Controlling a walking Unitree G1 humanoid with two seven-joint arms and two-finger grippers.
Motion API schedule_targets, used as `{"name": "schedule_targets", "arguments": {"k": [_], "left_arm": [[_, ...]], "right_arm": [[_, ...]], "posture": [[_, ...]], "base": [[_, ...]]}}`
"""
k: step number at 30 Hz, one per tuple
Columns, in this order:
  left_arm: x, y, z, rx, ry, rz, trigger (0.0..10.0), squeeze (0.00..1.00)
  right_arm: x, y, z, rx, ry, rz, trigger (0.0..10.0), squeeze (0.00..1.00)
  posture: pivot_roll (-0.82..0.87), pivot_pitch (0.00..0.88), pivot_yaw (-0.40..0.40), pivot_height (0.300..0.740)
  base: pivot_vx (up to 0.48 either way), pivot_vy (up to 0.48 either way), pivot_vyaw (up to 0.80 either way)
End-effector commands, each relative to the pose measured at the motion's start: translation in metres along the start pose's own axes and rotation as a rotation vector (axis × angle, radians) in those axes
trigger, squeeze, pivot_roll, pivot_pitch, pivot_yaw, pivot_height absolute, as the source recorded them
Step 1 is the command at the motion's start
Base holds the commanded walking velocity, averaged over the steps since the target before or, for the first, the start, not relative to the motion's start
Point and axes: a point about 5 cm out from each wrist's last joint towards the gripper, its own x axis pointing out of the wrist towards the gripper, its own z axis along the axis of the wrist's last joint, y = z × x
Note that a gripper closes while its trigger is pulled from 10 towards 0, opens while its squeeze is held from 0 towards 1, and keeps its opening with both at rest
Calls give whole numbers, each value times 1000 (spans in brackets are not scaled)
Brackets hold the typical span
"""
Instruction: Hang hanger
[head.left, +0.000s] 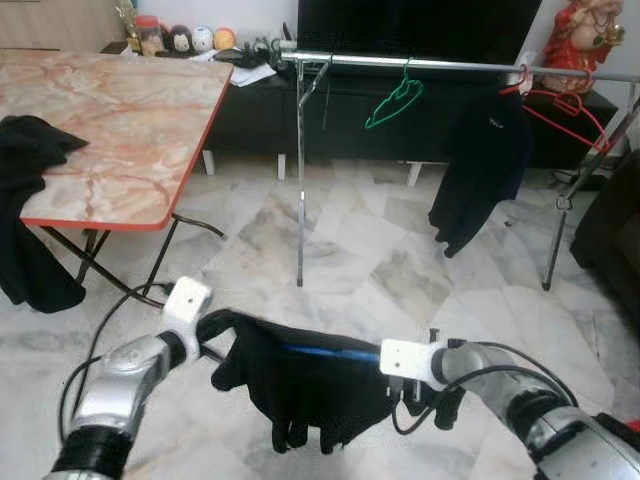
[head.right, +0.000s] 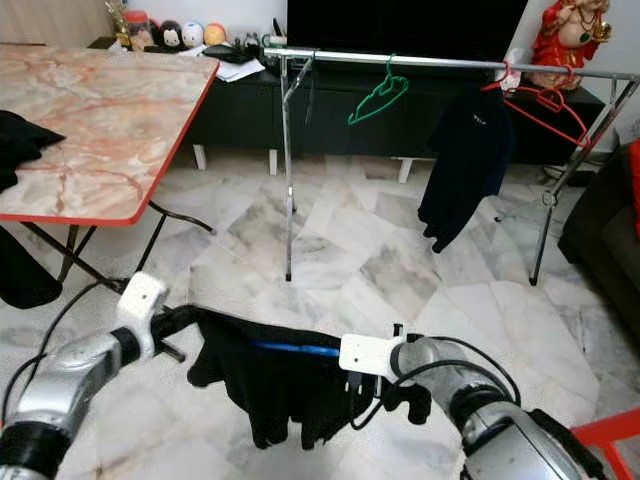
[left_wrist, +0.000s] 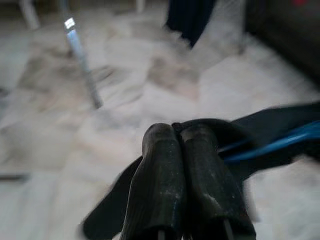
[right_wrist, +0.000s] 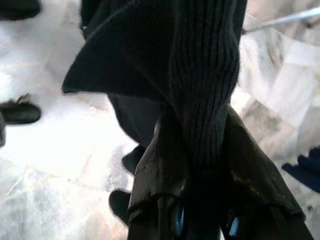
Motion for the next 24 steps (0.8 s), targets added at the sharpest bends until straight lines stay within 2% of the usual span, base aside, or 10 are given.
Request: {"name": "schedule_targets", "arguments": {"k": [1, 3, 4, 7, 10, 11, 17, 19, 20, 24], "left_arm": [[7, -14, 22, 9, -50, -69, 0, 0], [9, -22, 27, 4, -54, -100, 0, 0], [13, -34, 32, 7, -70, -147, 0, 0], [18, -54, 37, 5, -81, -220, 0, 0], [19, -64, 36, 13, -63, -254, 0, 0], [21, -73, 35, 16, -51, -282, 0, 0], [23, -89, 35, 30, -26, -338, 0, 0], [24, -95, 28, 82, 31, -363, 0, 0], [23, -96, 21, 142, 75, -376, 0, 0], [21, -96, 14, 198, 123, -400, 0, 0]], "right_arm": [[-2, -15, 6, 67, -2, -95, 0, 0], [-1, -19, 10, 99, -12, -120, 0, 0], [0, -23, 17, 130, -41, -144, 0, 0], [1, -29, 28, 200, -85, -180, 0, 0], [0, -34, 31, 223, -91, -217, 0, 0], [-2, -41, 37, 282, -127, -249, 0, 0], [-3, -48, 50, 381, -211, -260, 0, 0], [-3, -51, 54, 400, -232, -273, 0, 0], [-4, -52, 57, 407, -248, -275, 0, 0], [-6, -57, 63, 437, -299, -277, 0, 0]], "posture": [[80, 0, -63, 740], [80, 0, -63, 740], [79, 0, -63, 740], [84, 0, -67, 740], [84, 0, -68, 740], [81, 0, -68, 740], [75, 0, -68, 740], [79, 0, -70, 740], [79, 0, -70, 740], [82, 0, -76, 740]], "base": [[0, 0, 0], [0, 0, 0], [0, 0, 0], [0, 0, 0], [0, 0, 0], [0, 0, 0], [0, 0, 0], [0, 0, 0], [0, 0, 0], [0, 0, 0]]}}
